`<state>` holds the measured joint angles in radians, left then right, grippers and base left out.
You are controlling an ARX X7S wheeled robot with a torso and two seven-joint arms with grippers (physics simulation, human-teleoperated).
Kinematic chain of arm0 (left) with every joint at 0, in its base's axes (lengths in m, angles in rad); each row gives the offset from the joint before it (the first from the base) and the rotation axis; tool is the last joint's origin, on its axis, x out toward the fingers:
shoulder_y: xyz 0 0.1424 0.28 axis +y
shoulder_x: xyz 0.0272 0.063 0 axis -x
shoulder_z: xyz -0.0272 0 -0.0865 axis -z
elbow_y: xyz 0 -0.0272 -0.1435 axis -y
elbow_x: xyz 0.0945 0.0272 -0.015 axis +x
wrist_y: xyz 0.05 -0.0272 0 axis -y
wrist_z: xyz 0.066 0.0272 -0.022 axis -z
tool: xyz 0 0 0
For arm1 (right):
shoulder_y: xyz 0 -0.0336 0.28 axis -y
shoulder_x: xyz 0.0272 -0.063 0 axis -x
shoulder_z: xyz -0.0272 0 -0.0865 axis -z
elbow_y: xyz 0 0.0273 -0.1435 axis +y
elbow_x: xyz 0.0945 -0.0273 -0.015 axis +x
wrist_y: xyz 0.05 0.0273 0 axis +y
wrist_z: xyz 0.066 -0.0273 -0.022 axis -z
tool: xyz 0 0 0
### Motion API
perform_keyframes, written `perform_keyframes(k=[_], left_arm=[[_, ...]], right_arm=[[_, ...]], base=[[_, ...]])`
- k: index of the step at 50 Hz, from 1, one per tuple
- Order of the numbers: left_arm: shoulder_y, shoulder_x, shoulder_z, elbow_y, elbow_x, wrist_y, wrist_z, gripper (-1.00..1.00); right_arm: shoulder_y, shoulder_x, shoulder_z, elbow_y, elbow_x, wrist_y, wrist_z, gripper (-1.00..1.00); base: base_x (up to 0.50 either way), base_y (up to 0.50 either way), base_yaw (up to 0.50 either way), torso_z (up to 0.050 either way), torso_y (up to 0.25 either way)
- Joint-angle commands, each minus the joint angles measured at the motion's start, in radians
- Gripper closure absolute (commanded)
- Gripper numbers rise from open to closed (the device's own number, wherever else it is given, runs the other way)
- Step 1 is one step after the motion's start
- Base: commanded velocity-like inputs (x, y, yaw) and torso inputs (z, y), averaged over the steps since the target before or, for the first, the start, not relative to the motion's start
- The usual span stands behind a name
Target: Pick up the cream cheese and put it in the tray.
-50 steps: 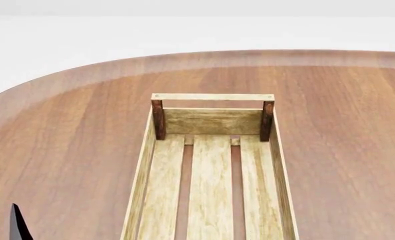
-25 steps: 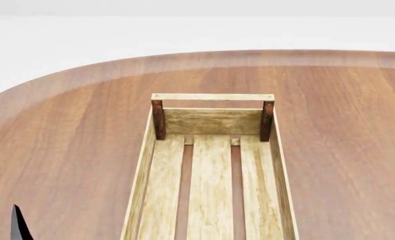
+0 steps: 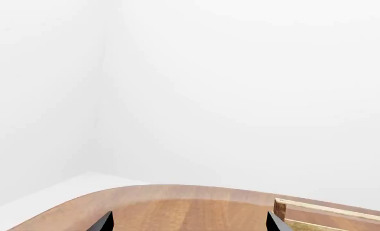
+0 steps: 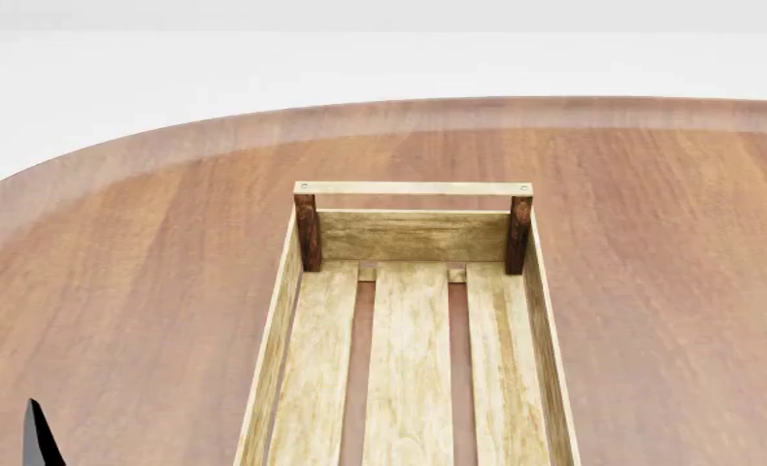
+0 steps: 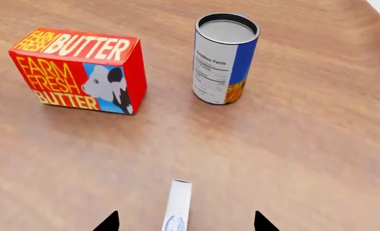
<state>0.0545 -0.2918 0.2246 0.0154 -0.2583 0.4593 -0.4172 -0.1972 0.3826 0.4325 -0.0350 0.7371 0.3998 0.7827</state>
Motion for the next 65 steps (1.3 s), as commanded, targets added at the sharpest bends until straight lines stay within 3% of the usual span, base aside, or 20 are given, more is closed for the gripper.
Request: perform_keyframes(k=[1, 60, 61, 65], left_arm=[[0.0, -0.002, 0.002, -0.001, -0.003, 0.002, -0.002, -1.0], [0.003, -0.015, 0.013, 0.009, -0.001, -0.001, -0.021, -1.0], [0.003, -0.015, 0.013, 0.009, -0.001, -0.002, -0.021, -1.0], [0.004, -0.016, 0.014, 0.011, -0.002, 0.0, -0.022, -1.0]], right_arm=[[0.046, 0.003, -0.012, 0.086, 0.008, 0.001, -0.033, -1.0], [0.173, 0.02, -0.05, 0.351, -0.013, -0.013, -0.106, -1.0], [0.174, 0.02, -0.052, 0.356, -0.015, -0.016, -0.108, 1.0], [0.171, 0.017, -0.049, 0.352, -0.016, -0.025, -0.108, 1.0]], base=[[0.0, 0.0, 0.0, 0.0, 0.0], [0.0, 0.0, 0.0, 0.0, 0.0], [0.0, 0.0, 0.0, 0.0, 0.0], [0.0, 0.0, 0.0, 0.0, 0.0]])
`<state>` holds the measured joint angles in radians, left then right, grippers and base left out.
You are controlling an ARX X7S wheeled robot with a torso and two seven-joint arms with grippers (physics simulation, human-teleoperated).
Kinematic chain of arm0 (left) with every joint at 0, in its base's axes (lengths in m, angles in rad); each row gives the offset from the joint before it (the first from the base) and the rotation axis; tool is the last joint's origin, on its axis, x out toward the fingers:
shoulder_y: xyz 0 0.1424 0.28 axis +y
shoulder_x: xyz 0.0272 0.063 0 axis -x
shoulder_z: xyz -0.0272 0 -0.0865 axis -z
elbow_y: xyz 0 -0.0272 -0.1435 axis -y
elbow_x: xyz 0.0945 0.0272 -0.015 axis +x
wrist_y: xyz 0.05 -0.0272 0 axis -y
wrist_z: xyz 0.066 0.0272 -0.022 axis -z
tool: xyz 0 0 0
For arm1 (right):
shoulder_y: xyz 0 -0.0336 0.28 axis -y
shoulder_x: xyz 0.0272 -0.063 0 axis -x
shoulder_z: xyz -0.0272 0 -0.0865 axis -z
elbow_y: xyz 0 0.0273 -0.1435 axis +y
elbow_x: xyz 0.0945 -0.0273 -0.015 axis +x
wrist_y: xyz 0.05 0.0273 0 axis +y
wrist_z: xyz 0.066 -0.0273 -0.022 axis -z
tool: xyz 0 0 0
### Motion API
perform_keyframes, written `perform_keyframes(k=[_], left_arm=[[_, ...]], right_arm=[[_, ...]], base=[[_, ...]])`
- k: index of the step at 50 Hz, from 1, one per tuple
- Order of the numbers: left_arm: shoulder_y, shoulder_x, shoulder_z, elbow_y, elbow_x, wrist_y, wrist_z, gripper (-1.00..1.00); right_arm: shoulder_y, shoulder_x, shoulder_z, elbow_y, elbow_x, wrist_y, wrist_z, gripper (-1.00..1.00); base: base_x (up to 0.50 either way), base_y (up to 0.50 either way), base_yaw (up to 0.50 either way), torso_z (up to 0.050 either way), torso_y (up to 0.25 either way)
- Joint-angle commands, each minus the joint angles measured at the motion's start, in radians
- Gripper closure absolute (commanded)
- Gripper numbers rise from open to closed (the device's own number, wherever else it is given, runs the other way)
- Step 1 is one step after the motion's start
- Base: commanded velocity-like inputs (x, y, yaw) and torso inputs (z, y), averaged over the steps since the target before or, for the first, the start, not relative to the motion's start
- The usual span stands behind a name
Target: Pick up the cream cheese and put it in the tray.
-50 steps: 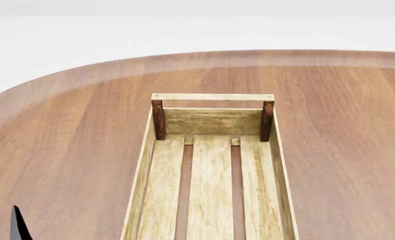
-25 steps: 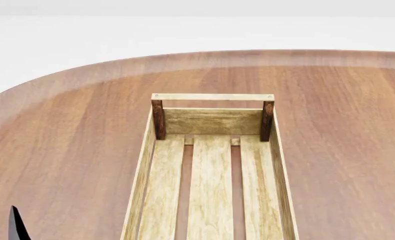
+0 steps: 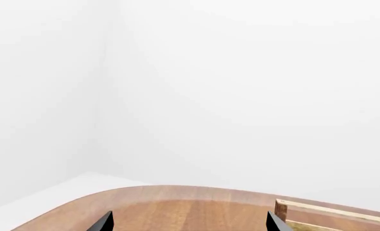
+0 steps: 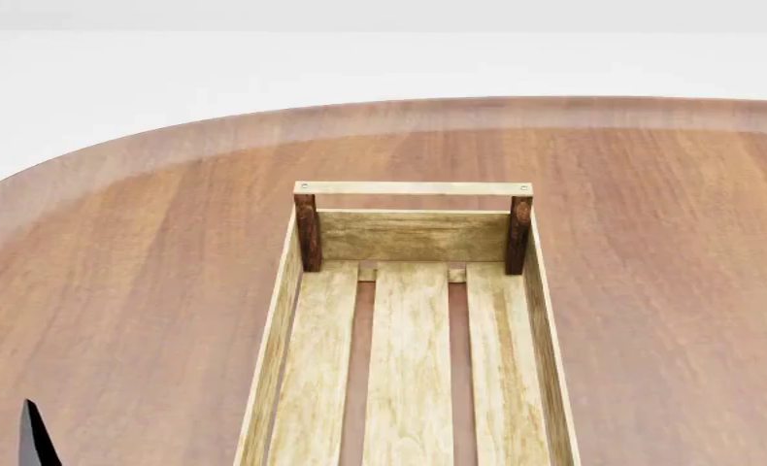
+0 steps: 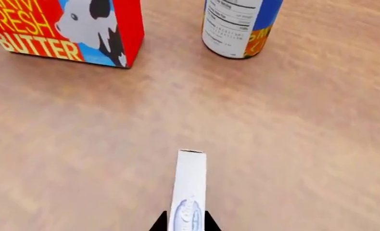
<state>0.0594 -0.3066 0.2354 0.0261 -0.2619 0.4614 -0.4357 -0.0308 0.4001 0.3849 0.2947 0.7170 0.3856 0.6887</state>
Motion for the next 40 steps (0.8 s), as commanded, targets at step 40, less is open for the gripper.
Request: perform_keyframes(k=[40], left_arm=[[-0.008, -0.009, 0.002, -0.006, -0.016, 0.001, -0.012, -1.0]], right_arm=[[-0.118, 0.017, -0.124, -0.446, -0.108, -0.014, 0.067, 1.0]], base=[[0.0, 0.0, 0.0, 0.0, 0.0]])
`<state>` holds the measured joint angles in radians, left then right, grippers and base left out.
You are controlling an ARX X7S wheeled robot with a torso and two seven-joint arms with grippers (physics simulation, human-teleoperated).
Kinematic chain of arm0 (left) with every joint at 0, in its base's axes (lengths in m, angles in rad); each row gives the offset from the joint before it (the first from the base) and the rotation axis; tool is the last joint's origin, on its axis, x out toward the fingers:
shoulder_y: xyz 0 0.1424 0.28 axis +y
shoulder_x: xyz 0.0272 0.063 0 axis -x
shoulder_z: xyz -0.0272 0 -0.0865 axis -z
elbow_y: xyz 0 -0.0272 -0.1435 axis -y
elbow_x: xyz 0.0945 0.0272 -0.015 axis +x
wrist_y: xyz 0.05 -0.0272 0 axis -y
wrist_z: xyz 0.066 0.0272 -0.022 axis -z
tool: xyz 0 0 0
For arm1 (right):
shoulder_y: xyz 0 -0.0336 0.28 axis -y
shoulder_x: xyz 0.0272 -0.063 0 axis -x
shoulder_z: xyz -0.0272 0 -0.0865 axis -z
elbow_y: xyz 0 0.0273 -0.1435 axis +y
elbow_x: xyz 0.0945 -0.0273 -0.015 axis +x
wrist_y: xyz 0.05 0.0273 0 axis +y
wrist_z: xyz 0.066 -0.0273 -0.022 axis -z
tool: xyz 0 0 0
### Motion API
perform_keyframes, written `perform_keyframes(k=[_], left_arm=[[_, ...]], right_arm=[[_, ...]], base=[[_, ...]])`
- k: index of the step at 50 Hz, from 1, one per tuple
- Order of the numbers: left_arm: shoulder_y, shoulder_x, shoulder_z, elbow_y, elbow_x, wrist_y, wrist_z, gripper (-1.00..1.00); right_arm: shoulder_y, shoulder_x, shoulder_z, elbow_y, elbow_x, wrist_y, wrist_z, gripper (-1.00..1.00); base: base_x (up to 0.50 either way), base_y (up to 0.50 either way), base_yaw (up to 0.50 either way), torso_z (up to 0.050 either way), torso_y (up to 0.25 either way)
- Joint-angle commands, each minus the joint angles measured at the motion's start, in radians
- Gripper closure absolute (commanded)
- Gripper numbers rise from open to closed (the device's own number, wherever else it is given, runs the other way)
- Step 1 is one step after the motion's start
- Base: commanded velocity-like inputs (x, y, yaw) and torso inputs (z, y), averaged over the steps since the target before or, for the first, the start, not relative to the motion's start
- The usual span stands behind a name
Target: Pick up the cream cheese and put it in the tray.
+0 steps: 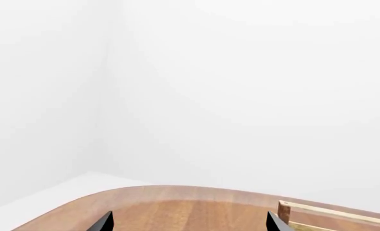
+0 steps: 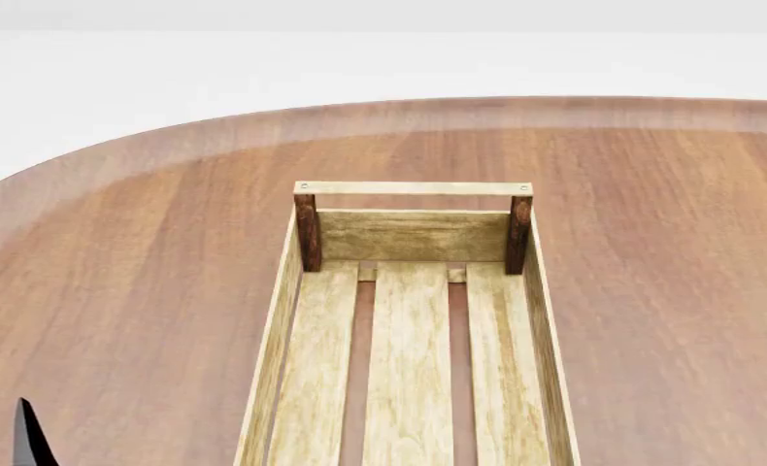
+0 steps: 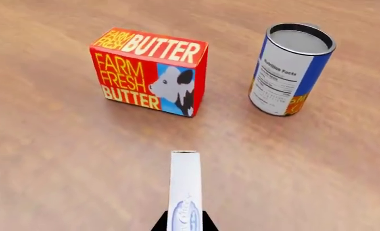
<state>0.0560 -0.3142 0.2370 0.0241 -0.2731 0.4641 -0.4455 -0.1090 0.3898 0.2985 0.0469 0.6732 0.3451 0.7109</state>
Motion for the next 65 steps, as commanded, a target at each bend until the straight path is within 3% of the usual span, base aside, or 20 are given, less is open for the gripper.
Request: perform_keyframes(k=[1, 37, 65], left_arm=[[-0.007, -0.001, 0.002, -0.005, -0.005, -0.004, -0.002, -1.0], [-0.016, -0.007, 0.005, -0.006, -0.015, -0.011, -0.009, -1.0], [-0.024, -0.01, 0.008, -0.021, -0.02, -0.01, -0.013, -1.0]], right_arm=[[-0.041, 0.031, -0.04, -0.223, -0.055, 0.036, 0.043, 1.0], [0.245, 0.162, -0.24, -0.399, -0.068, 0.303, 0.086, 1.0], [0.717, 0.185, -0.483, -0.234, -0.087, 0.537, -0.016, 1.0]], base=[[0.0, 0.0, 0.0, 0.0, 0.0], [0.0, 0.0, 0.0, 0.0, 0.001], [0.0, 0.0, 0.0, 0.0, 0.0]])
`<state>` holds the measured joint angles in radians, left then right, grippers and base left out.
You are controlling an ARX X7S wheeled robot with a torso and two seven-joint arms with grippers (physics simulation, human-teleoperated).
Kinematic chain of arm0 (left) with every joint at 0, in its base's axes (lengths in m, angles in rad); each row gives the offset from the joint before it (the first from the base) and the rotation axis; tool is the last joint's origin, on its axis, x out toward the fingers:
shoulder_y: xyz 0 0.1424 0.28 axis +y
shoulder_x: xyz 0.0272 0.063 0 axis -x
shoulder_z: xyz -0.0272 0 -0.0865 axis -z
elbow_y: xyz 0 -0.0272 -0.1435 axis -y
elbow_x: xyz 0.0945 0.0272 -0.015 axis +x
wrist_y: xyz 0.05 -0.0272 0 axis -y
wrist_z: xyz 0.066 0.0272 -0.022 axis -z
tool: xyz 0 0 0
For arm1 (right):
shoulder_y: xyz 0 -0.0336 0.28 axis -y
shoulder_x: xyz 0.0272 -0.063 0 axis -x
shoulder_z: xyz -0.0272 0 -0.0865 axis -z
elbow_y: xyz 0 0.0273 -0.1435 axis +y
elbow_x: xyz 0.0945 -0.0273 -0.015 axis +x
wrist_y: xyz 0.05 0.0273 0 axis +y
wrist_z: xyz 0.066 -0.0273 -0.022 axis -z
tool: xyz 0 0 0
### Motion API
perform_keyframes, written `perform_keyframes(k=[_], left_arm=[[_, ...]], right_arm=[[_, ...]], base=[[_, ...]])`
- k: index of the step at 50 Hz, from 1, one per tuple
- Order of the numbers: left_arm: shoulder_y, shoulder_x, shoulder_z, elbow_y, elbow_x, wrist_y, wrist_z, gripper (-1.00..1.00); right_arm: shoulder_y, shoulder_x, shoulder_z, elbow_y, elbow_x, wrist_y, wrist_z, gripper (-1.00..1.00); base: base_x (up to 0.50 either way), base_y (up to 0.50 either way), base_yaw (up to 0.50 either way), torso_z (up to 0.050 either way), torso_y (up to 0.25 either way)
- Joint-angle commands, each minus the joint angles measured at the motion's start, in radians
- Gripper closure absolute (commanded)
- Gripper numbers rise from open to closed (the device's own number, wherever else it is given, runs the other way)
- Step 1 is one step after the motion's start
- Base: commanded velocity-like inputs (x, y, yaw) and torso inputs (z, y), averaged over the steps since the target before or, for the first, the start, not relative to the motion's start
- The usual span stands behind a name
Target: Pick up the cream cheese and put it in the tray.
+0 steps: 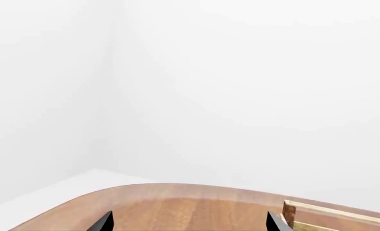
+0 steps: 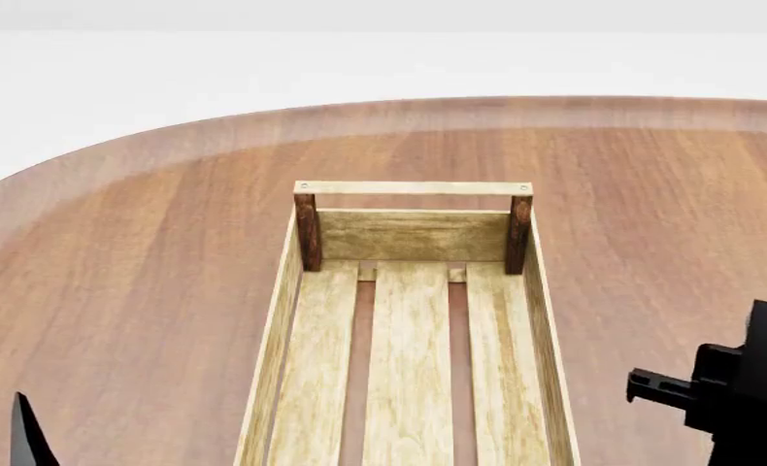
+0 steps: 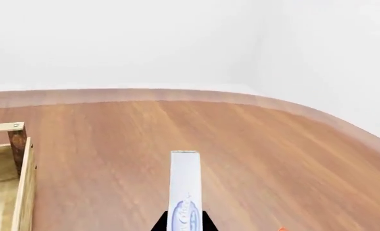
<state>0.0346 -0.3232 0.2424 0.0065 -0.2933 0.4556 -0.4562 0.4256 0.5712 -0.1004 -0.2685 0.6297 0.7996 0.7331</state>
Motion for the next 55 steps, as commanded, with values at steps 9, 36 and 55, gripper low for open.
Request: perform_keyframes(k=[9, 36, 55], left_arm=[[-0.003, -0.001, 0.005, -0.004, 0.004, -0.002, -0.006, -1.0], [0.007, -0.006, 0.01, 0.007, 0.005, 0.006, -0.01, -1.0], [-0.006, -0.009, 0.013, -0.001, -0.005, -0.006, -0.01, -1.0]], right_arm=[[0.35, -0.022, -0.171, 0.231, -0.082, 0.127, -0.088, 1.0], [0.693, -0.131, -0.415, 0.498, -0.168, 0.121, -0.3, 1.0], [0.799, -0.193, -0.534, 0.658, -0.129, 0.065, -0.593, 1.0]], base=[[0.0, 0.0, 0.0, 0.0, 0.0], [0.0, 0.0, 0.0, 0.0, 0.001], [0.0, 0.0, 0.0, 0.0, 0.001]])
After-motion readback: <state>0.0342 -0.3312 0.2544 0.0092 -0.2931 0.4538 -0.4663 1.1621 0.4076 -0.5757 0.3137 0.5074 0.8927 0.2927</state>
